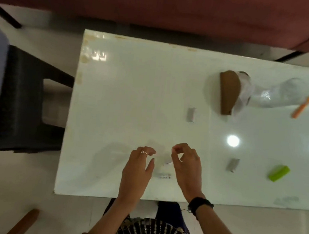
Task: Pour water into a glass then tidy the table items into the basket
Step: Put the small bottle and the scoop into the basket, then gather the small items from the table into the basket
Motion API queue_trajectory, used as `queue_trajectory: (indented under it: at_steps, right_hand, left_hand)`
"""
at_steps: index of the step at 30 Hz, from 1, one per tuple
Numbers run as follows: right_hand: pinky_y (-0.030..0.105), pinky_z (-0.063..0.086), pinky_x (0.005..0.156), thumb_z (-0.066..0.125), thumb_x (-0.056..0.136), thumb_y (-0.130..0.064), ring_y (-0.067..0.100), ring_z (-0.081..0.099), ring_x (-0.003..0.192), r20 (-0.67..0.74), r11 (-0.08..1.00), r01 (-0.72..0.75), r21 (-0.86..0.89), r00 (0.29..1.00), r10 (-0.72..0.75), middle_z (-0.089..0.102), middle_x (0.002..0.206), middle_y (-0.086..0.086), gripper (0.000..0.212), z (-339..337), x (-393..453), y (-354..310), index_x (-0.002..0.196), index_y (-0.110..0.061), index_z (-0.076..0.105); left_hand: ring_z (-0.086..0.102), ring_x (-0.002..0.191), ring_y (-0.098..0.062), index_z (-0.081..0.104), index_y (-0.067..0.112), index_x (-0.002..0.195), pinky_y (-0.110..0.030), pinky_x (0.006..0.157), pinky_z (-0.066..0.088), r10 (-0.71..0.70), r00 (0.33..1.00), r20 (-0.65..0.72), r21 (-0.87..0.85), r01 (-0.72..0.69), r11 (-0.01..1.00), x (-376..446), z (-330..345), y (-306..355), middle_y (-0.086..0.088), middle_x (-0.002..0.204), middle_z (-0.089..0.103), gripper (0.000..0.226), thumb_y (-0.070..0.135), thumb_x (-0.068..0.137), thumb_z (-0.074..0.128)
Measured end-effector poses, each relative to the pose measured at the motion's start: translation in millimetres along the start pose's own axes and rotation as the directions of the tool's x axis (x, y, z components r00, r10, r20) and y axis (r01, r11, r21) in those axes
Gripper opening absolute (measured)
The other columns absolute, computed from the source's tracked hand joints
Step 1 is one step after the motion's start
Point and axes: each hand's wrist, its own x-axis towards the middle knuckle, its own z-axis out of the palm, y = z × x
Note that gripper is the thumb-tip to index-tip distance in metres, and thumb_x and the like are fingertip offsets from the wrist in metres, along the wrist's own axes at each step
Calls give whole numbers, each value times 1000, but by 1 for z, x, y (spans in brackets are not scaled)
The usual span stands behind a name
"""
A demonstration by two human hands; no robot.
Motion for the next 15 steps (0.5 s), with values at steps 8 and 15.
queue_trajectory:
  at_steps: [8,15]
  right_hand:
    - [21,41,68,53,91,-19,6,51,74,210,997,60,-56,977,-47,61,89,-9,10,-52,-1,84,99,-23,58]
    - [27,43,86,56,90,-19,16,55,100,385,920,359,-154,880,-279,52,117,0,34,-30,9,76,123,-21,48]
  left_hand:
    - [57,99,-22,54,16,118,-35,74,56,5,998,55,272,-20,962,-11,53,7,-6,114,55,66,38,62,82]
    - [56,93,-13,63,21,105,-24,75,48,-83,991,102,281,51,958,-35,77,-16,5,105,53,33,27,75,74]
